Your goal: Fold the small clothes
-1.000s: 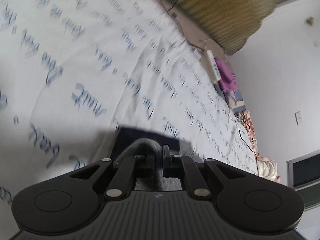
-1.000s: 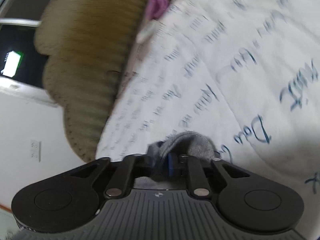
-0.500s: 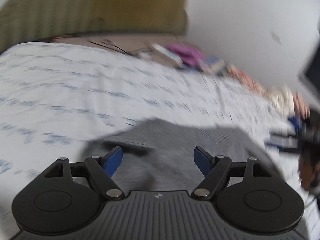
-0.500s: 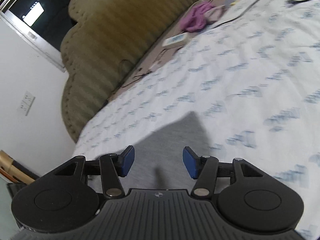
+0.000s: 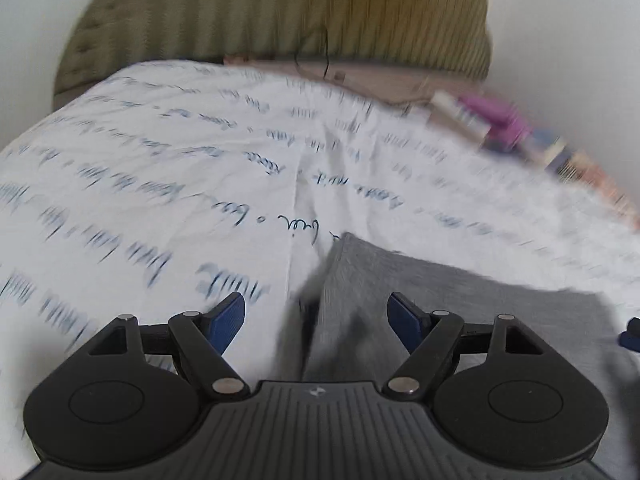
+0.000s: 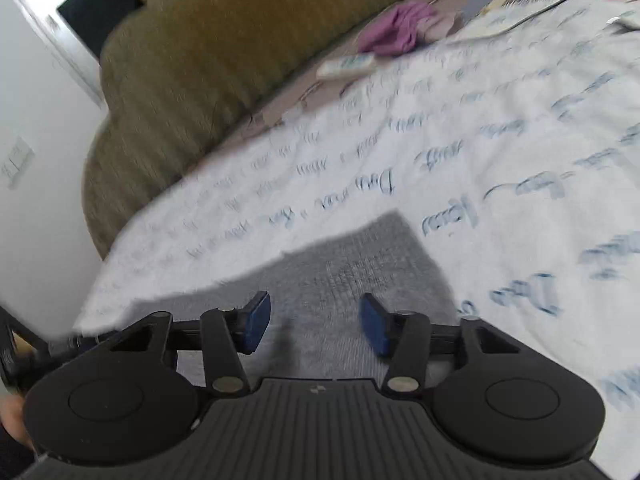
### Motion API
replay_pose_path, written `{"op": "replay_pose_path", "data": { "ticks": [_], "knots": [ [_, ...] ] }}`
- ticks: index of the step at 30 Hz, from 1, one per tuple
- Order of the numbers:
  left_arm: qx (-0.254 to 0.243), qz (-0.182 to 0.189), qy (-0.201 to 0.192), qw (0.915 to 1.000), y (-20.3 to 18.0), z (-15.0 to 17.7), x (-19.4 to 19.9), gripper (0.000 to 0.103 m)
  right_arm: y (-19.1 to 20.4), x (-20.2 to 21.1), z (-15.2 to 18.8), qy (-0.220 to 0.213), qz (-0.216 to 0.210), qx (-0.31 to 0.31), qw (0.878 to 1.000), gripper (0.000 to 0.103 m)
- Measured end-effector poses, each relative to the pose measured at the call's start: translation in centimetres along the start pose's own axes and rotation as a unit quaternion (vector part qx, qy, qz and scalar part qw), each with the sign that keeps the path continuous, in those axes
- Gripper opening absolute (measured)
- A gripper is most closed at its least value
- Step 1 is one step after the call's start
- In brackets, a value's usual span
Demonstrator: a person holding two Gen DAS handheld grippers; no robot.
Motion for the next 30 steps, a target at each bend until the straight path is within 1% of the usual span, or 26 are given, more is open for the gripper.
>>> {"op": "replay_pose_path", "data": {
  "ticks": [2, 3, 4, 7, 9, 11, 12, 13, 14, 15, 16, 17, 18, 19, 20, 21, 22, 23, 24, 25, 26, 27, 28, 29, 30],
  "knots": [
    [0.043, 0.035, -0.037, 0.9978, 1.2, 3.2, 4.3, 0.08, 0.4, 4.5, 1.8, -0.033, -0.04, 0.0, 0.999, 0.072],
    [0.067, 0.05, -0.053, 0.9951, 1.9, 5.3, 6.2, 0.085, 0.2, 6.4, 3.1, -0.04, -0.058, -0.009, 0.997, 0.076],
    [0.093, 0.066, -0.063, 0.9915, 2.6, 7.4, 8.0, 0.086, -0.2, 8.2, 4.8, -0.043, -0.071, -0.022, 0.996, 0.08],
    [0.167, 0.117, -0.072, 0.9763, 4.4, 13.5, 10.8, 0.087, -2.6, 11.9, 10.6, -0.04, -0.07, -0.08, 0.993, 0.079],
    [0.209, 0.134, -0.06, 0.9667, 4.9, 16.2, 10.7, 0.087, -4.4, 12.7, 14.3, -0.025, -0.073, -0.14, 0.987, 0.075],
    [0.24, 0.144, -0.045, 0.9589, 5.1, 18.0, 10.2, 0.087, -5.5, 12.7, 17.1, -0.01, -0.071, -0.175, 0.982, 0.073],
    [0.252, 0.146, -0.035, 0.956, 5.0, 18.6, 9.5, 0.087, -5.8, 12.6, 18.0, -0.012, -0.074, -0.183, 0.98, 0.072],
    [0.25, 0.149, -0.035, 0.9562, 4.5, 18.7, 9.1, 0.089, -5.8, 12.5, 18.3, -0.018, -0.079, -0.188, 0.979, 0.072],
    [0.237, 0.143, -0.044, 0.9598, 3.8, 18.5, 9.0, 0.095, -5.7, 12.2, 18.3, -0.023, -0.084, -0.19, 0.978, 0.072],
    [0.228, 0.143, -0.048, 0.9618, 3.1, 18.1, 8.7, 0.097, -5.4, 11.8, 18.1, -0.026, -0.086, -0.191, 0.978, 0.072],
    [0.22, 0.161, -0.044, 0.9611, 2.2, 17.8, 8.2, 0.097, -5.2, 11.2, 17.6, -0.029, -0.088, -0.194, 0.977, 0.072],
    [0.206, 0.19, -0.034, 0.9592, 1.3, 17.3, 7.3, 0.097, -4.9, 10.4, 17.0, -0.031, -0.092, -0.196, 0.976, 0.072],
    [0.193, 0.207, -0.02, 0.9588, 0.4, 16.6, 6.2, 0.097, -4.6, 9.5, 16.3, -0.031, -0.098, -0.195, 0.975, 0.072],
    [0.182, 0.199, -0.016, 0.9629, -0.3, 15.9, 5.3, 0.097, -4.3, 8.4, 15.7, -0.028, -0.101, -0.196, 0.975, 0.072],
    [0.167, 0.178, -0.03, 0.9693, -0.9, 15.4, 4.8, 0.097, -4.1, 7.2, 15.2, -0.026, -0.097, -0.202, 0.974, 0.071],
    [0.159, 0.161, -0.034, 0.9734, -1.3, 14.8, 4.4, 0.096, -3.8, 6.4, 14.6, -0.028, -0.093, -0.198, 0.975, 0.07],
    [0.166, 0.156, -0.034, 0.9731, -1.5, 14.3, 4.1, 0.096, -3.4, 5.7, 14.1, -0.028, -0.089, -0.189, 0.978, 0.068],
    [0.181, 0.158, -0.033, 0.9702, -1.4, 14.0, 3.9, 0.096, -3.1, 5.2, 13.8, -0.028, -0.085, -0.185, 0.979, 0.06],
    [0.193, 0.164, -0.031, 0.9668, -1.4, 13.7, 3.8, 0.085, -3.0, 4.9, 13.5, -0.026, -0.085, -0.187, 0.978, 0.052],
    [0.197, 0.171, -0.022, 0.9651, -1.3, 13.5, 3.5, 0.066, -2.9, 4.4, 13.4, -0.019, -0.094, -0.19, 0.977, 0.023],
    [0.201, 0.17, 0.004, 0.9646, -1.2, 13.2, 2.8, 0.012, -3.0, 3.8, 13.4, -0.006, -0.105, -0.194, 0.975, 0.014],
    [0.215, 0.174, 0.033, 0.9604, -0.9, 13.0, 1.9, 0.007, -3.1, 3.6, 13.6, -0.005, -0.107, -0.2, 0.974, 0.014],
    [0.232, 0.181, 0.04, 0.9548, -0.2, 13.4, 1.5, 0.007, -3.1, 3.6, 13.6, -0.006, -0.104, -0.198, 0.975, 0.014],
    [0.24, 0.184, 0.04, 0.9523, 0.1, 13.3, 1.4, 0.006, -3.1, 3.7, 13.7, -0.006, -0.103, -0.197, 0.975, 0.013],
    [0.238, 0.182, 0.036, 0.9534, 0.2, 13.2, 1.5, 0.006, -2.9, 3.9, 13.7, -0.009, -0.102, -0.197, 0.975, 0.013]
  ]
}}
Point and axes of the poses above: each gripper's, at about its wrist camera, not at the fingertips, and x roughly against the way its jaws point, y to its left, z to its underside, the point moved 4 cm from there along -x, roughly the way its jaws point, and after that the axes turned 11 degrees about y, right-handed, at the moved point
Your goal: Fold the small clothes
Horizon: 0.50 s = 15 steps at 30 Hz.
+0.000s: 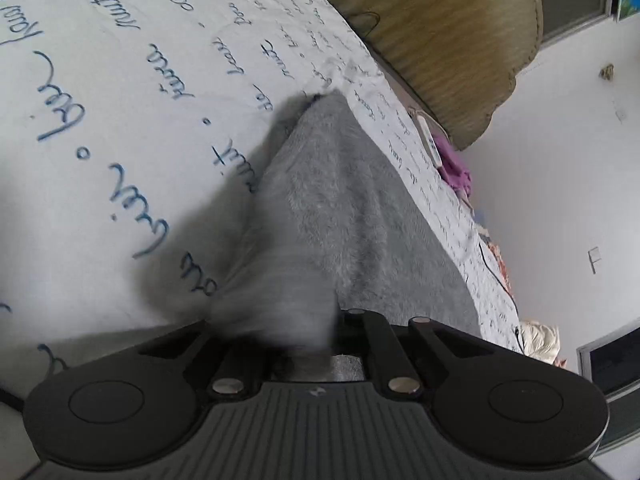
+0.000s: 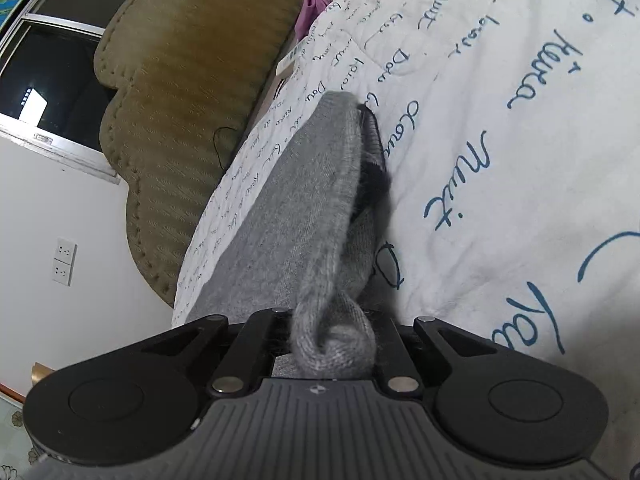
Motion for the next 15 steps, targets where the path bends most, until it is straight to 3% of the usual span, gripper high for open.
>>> {"op": "replay_pose_path", "data": {
  "ticks": [2, 9, 15],
  "knots": [
    [-0.011, -0.007, -0.009, 0.9999, -0.5, -0.3, 0.6, 0.005, 0.9, 0.6, -0.1, -0.005, -0.003, 0.007, 1.0, 0.013],
    [-0.012, 0.047, -0.007, 0.9988, -2.8, -0.5, 4.9, 0.005, 5.5, 3.6, -0.8, -0.014, -0.03, 0.048, 0.998, 0.013],
    [-0.048, 0.086, 0.0, 0.9951, -3.4, 3.0, 10.7, 0.005, 6.3, 8.7, 2.0, 0.002, -0.072, 0.059, 0.996, 0.013]
  ]
}}
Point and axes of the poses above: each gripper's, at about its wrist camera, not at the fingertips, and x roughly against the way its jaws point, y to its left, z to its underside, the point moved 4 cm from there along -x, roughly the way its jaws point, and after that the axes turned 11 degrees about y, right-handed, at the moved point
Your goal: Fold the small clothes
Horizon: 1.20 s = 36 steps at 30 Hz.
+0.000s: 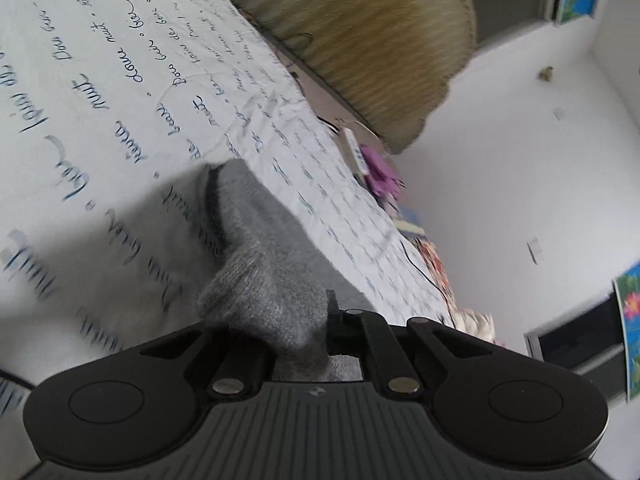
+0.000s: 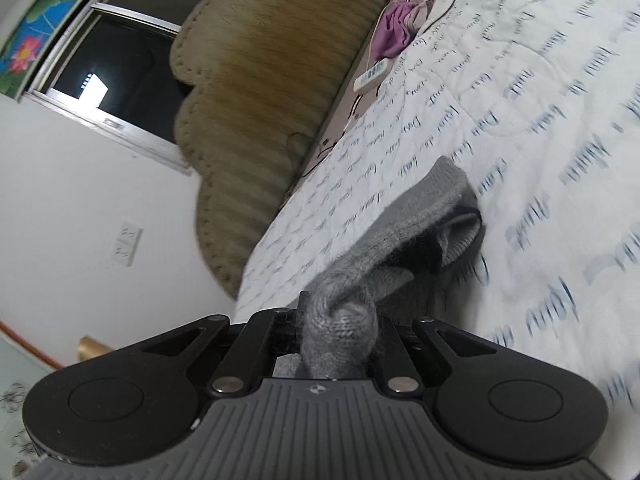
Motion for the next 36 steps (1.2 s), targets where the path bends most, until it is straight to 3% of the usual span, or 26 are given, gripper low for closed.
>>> {"op": "replay_pose_path", "data": {
  "ticks": [3, 6, 8, 10, 12, 14, 16, 18, 21, 22, 24, 26, 27, 29, 30, 31, 32, 33, 34, 36],
  "knots": [
    [-0.034, -0.025, 0.017, 0.999, 1.0, 2.9, 1.3, 0.005, -1.1, 2.7, 3.0, 0.008, 0.009, -0.002, 1.0, 0.013],
    [-0.057, -0.081, 0.04, 0.9943, 4.0, 5.2, 0.1, 0.006, -4.0, 3.2, 5.9, 0.024, 0.079, 0.007, 0.997, 0.018],
    [-0.059, -0.119, 0.053, 0.9897, 5.8, 6.4, -0.7, 0.008, -5.9, 3.1, 7.1, 0.027, 0.122, 0.002, 0.992, 0.028],
    [-0.051, -0.108, 0.052, 0.9914, 6.6, 6.7, 0.2, 0.011, -6.3, 3.9, 7.4, 0.018, 0.146, 0.01, 0.989, 0.032],
    [-0.048, -0.124, 0.051, 0.9897, 6.3, 6.3, 2.1, 0.03, -5.6, 5.5, 6.5, -0.014, 0.164, 0.027, 0.986, 0.039],
    [-0.064, -0.157, 0.011, 0.9855, 5.3, 5.6, 4.9, 0.044, -4.4, 7.2, 4.8, -0.06, 0.186, 0.058, 0.979, 0.041],
    [-0.113, -0.169, -0.041, 0.9784, 3.1, 4.5, 7.1, 0.056, -2.9, 7.5, 2.8, -0.078, 0.202, 0.089, 0.972, 0.041],
    [-0.197, -0.182, -0.072, 0.9607, -0.5, 3.5, 6.8, 0.062, -1.2, 6.0, 1.2, -0.072, 0.205, 0.131, 0.967, 0.044],
    [-0.325, -0.226, -0.094, 0.9134, -5.3, 2.7, 1.6, 0.078, 1.4, 0.6, -0.3, -0.031, 0.214, 0.208, 0.954, 0.048],
    [-0.354, -0.238, -0.088, 0.9003, -6.2, 2.6, -1.0, 0.079, 2.0, -1.6, -0.6, -0.018, 0.218, 0.23, 0.948, 0.049],
    [-0.382, -0.249, -0.057, 0.8882, -6.9, 2.2, -6.4, 0.079, 2.4, -6.0, -1.0, 0.011, 0.24, 0.267, 0.933, 0.05],
    [-0.392, -0.268, -0.025, 0.88, -6.6, 1.4, -11.4, 0.079, 2.4, -9.6, -1.0, 0.029, 0.286, 0.308, 0.907, 0.049],
    [-0.394, -0.291, -0.017, 0.8714, -6.3, 1.2, -13.2, 0.079, 1.9, -11.1, -1.1, 0.036, 0.308, 0.319, 0.896, 0.049],
    [-0.399, -0.33, -0.008, 0.8552, -5.0, 0.3, -16.0, 0.079, 0.4, -12.7, -1.4, 0.048, 0.332, 0.31, 0.89, 0.049],
    [-0.387, -0.354, -0.001, 0.8513, -3.5, -0.2, -16.7, 0.081, -0.5, -12.9, -1.3, 0.044, 0.344, 0.314, 0.884, 0.051],
    [-0.368, -0.359, 0.007, 0.8578, -2.0, -1.1, -17.4, 0.085, -1.3, -12.8, -1.3, 0.035, 0.345, 0.329, 0.879, 0.055],
    [-0.348, -0.329, -0.005, 0.8776, -0.7, -1.6, -16.9, 0.093, -1.9, -12.5, -1.0, 0.024, 0.336, 0.343, 0.877, 0.056],
    [-0.326, -0.311, 0.001, 0.8931, -0.1, -2.3, -16.5, 0.095, -2.2, -12.3, -1.1, 0.018, 0.324, 0.337, 0.884, 0.056],
    [-0.322, -0.309, -0.001, 0.8952, 0.1, -2.6, -16.3, 0.096, -2.4, -11.9, -1.4, 0.014, 0.312, 0.323, 0.893, 0.056],
    [-0.331, -0.318, -0.001, 0.8886, 0.1, -2.3, -16.6, 0.098, -2.6, -12.0, -1.6, 0.012, 0.31, 0.318, 0.896, 0.056]
  ]
}}
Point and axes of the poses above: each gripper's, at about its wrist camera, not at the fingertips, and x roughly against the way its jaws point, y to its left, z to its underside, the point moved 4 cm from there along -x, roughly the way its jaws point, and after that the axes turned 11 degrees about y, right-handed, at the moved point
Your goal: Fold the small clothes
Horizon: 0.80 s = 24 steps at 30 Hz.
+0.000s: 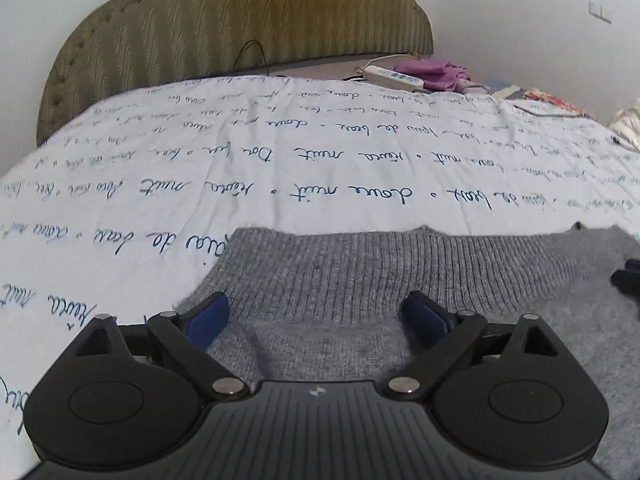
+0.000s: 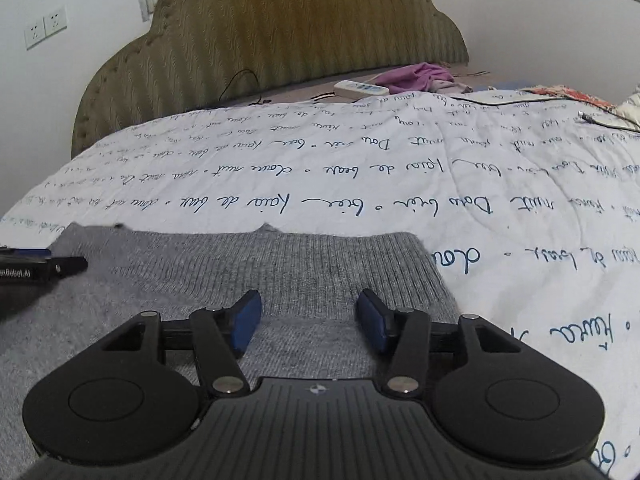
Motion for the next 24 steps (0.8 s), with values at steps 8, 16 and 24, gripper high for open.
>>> {"op": "replay_pose_path", "data": {
  "ticks": [8, 16, 24],
  "knots": [
    [-0.007, -0.025, 0.001, 0.9997, -0.9, -0.2, 0.8, 0.101, 0.8, 0.5, -0.6, 0.002, 0.027, 0.005, 1.0, 0.059],
    [0.04, -0.024, -0.003, 0.9989, 0.7, 2.7, 6.8, 0.099, 3.1, 8.1, 1.2, -0.051, 0.018, -0.009, 0.999, 0.085],
    [0.056, -0.016, 0.005, 0.9983, 1.3, 6.0, 4.9, 0.103, 3.3, 4.0, 5.0, -0.006, 0.069, 0.03, 0.997, 0.096]
  ]
}}
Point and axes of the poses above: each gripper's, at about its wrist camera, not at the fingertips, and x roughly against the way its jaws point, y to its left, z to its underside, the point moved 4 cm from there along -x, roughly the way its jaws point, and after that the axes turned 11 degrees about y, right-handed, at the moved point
